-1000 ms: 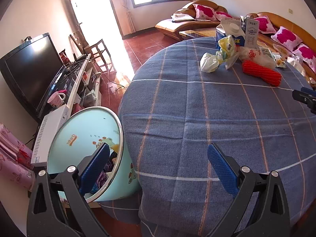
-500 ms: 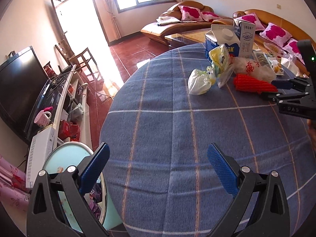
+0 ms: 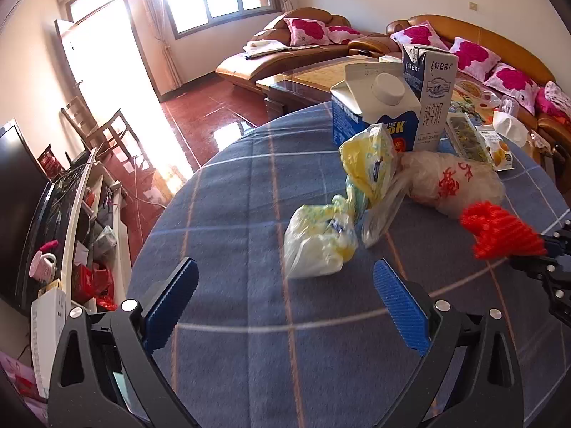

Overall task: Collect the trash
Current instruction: 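Grasp the red mesh net with the right tool while the left tool grasps the yellow-white plastic bag, then carry the red net and yellow-white bag toward the bin with both tools, then open the right tool to drop the red net while the left tool drops the yellow-white bag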

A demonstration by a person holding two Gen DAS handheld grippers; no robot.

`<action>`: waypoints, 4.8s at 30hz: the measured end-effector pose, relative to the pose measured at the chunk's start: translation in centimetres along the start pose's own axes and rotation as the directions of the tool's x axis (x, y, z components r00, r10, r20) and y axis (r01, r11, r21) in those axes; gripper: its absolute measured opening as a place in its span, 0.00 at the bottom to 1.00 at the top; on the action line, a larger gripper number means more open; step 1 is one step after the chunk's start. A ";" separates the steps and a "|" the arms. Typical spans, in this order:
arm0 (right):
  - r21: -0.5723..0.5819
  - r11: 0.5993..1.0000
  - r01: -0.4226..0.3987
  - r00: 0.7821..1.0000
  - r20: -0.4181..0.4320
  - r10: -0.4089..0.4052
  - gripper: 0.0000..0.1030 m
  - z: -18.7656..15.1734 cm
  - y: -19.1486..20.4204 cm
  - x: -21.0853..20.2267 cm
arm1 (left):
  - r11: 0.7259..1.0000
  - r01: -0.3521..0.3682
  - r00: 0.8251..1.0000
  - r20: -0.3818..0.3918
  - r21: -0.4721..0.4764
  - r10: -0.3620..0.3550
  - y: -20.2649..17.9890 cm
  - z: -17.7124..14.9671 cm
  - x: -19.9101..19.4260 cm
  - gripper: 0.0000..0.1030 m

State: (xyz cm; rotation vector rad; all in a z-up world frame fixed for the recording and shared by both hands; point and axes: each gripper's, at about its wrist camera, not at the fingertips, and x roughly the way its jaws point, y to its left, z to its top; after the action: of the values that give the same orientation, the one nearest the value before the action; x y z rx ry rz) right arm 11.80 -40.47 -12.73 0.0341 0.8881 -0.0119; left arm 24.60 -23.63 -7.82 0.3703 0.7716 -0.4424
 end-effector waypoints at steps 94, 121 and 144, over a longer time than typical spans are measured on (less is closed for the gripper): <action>-0.107 0.977 -0.182 0.981 0.046 0.188 0.18 -0.3 27.8 -2.6 | 0.858 -0.286 0.958 -0.124 -0.427 0.258 17.7 -23.5 -17.0 0.42; -0.150 0.960 -0.238 0.971 -0.017 0.238 0.18 3.0 34.8 1.9 | 0.810 -0.341 0.938 -0.233 -0.477 0.258 21.7 -24.8 -12.8 0.42; -0.191 0.931 -0.312 0.950 -0.055 0.307 0.31 4.2 38.8 4.3 | 0.705 -0.468 0.883 -0.269 -0.533 0.384 25.9 -26.0 -15.2 0.68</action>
State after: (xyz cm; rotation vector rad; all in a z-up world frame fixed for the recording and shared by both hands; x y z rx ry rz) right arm 18.74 -1.85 -12.45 -0.0118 0.8966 0.3730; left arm 13.00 14.27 -9.74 -0.0154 0.8850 0.2806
